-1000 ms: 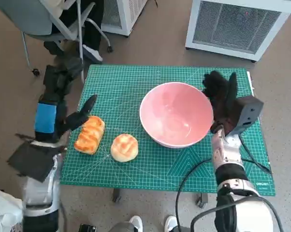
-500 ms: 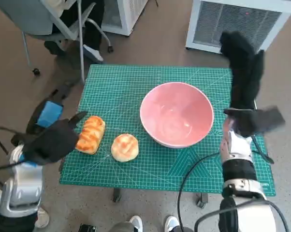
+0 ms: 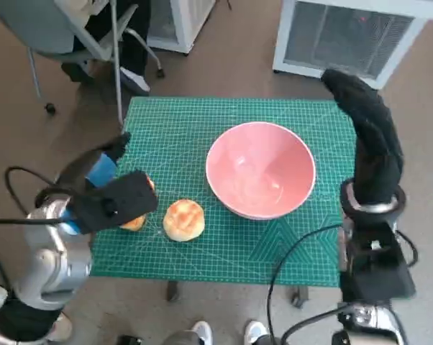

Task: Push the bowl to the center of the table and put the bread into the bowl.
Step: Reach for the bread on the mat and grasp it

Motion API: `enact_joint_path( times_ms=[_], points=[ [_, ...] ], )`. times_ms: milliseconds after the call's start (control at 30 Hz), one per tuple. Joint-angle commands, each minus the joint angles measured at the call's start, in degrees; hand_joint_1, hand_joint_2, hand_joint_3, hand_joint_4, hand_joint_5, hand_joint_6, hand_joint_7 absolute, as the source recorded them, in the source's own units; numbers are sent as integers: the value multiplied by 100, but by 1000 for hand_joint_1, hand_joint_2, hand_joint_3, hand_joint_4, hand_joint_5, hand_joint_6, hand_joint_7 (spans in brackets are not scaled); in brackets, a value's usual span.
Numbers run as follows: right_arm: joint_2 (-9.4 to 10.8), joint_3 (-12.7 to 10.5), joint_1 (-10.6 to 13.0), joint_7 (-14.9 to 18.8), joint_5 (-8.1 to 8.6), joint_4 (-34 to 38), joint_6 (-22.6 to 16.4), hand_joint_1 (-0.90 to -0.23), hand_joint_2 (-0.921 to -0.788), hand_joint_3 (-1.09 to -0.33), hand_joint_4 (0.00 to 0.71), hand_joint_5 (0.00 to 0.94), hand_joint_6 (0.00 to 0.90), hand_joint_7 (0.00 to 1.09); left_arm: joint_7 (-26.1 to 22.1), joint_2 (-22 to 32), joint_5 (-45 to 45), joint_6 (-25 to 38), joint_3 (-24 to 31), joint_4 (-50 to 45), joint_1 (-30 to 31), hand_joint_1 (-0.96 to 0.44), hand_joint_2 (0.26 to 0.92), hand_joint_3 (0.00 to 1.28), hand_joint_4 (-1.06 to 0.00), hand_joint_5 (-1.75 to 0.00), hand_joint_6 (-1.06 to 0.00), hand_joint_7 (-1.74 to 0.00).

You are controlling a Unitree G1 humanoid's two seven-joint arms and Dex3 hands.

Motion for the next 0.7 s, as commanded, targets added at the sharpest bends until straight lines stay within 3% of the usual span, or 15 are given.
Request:
enact_joint_path(
  times_ms=[33, 500, 700],
  points=[
    [-8, 110, 252, -53, -90, -300, 212, -439, -921, -550, 415, 5, 61, 762, -7, -9, 189, 7, -118, 21, -64, -558, 921, 305, -189, -13, -233, -20],
    [-45, 189, 288, -225, -225, -322, 300, -405, -921, -563, 412, 3, 33, 780, 84, -261, 251, -233, -402, 616, -73, -586, 921, 347, -241, -31, -233, -11],
    [-53, 218, 276, -273, -243, -293, 281, -403, -921, -566, 412, 2, 27, 793, 141, -377, 211, -354, -454, 1042, -111, -593, 921, 372, -320, -72, -236, -10]
  ],
)
